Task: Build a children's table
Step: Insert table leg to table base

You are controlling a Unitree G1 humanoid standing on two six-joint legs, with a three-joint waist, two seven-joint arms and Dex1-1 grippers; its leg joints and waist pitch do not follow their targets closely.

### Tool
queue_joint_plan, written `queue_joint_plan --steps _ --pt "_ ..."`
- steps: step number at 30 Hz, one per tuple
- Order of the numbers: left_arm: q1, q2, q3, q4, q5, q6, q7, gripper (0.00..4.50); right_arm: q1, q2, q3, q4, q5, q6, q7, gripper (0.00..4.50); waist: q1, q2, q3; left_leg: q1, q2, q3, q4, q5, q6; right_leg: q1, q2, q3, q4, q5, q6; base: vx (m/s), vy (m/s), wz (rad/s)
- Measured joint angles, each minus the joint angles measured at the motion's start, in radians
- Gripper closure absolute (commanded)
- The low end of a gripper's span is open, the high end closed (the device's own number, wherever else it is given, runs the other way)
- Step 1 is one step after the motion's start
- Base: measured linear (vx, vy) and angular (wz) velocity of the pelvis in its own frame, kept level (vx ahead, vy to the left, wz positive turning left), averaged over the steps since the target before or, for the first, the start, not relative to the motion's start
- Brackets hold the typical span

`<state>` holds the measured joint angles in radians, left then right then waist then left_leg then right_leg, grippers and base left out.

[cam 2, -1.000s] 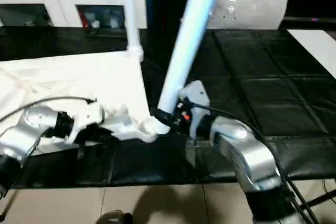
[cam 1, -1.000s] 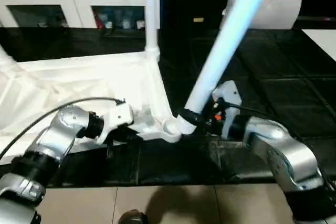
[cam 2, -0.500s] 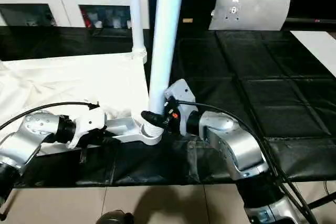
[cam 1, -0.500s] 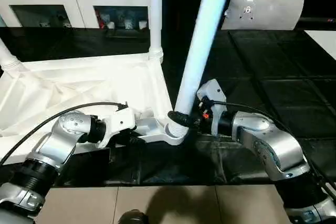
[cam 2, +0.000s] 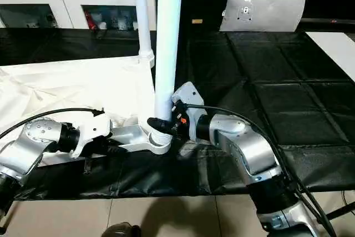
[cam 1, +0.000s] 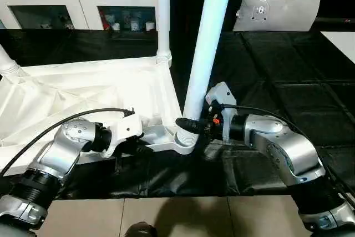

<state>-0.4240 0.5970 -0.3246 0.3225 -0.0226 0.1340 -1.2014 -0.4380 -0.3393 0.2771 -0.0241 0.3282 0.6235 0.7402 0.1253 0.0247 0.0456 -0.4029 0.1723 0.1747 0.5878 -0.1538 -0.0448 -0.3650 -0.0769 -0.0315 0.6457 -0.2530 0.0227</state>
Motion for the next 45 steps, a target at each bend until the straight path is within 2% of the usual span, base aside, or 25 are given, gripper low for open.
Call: queue_joint_plan --steps 15,29,38,41,45 --pt "0.015 -0.017 0.031 -0.002 -0.004 0.000 -0.002 4.50 -0.022 -0.007 0.045 0.006 -0.010 -0.004 0.070 2.61 0.002 0.000 0.000 0.000 0.000 0.000 0.000 0.000 0.000 0.000 0.000 0.001 0.000 0.000 0.000 0.000 0.000 0.00" --pt "0.023 -0.018 0.041 -0.004 -0.011 0.000 -0.016 4.50 -0.046 -0.019 0.044 0.049 -0.031 -0.016 0.056 2.61 -0.002 -0.001 -0.001 0.000 0.000 0.001 0.000 0.000 0.000 0.000 0.000 0.001 0.000 0.000 0.000 0.000 0.000 0.00" --pt "0.027 -0.017 0.042 -0.012 -0.011 0.001 -0.018 4.50 -0.061 -0.029 0.065 0.059 -0.049 -0.011 0.075 2.61 -0.003 -0.002 -0.001 0.000 0.000 0.001 0.000 0.000 0.000 0.000 0.000 0.001 0.000 0.000 0.000 0.000 0.000 0.00" --pt "0.027 -0.016 0.042 -0.013 -0.011 0.001 -0.019 4.50 -0.066 -0.026 0.061 0.072 -0.047 -0.016 0.088 2.61 -0.003 -0.002 -0.001 0.000 0.000 0.001 0.000 0.000 0.000 0.000 0.000 0.001 0.000 0.000 0.000 0.000 0.000 0.00" --pt "0.027 -0.014 0.042 -0.012 -0.010 0.001 -0.018 4.50 -0.065 0.002 0.028 0.104 -0.036 -0.017 0.098 2.61 -0.007 -0.004 -0.002 0.000 0.000 0.001 0.000 0.000 0.000 0.000 0.000 0.001 0.000 0.000 0.000 0.000 0.000 0.00"
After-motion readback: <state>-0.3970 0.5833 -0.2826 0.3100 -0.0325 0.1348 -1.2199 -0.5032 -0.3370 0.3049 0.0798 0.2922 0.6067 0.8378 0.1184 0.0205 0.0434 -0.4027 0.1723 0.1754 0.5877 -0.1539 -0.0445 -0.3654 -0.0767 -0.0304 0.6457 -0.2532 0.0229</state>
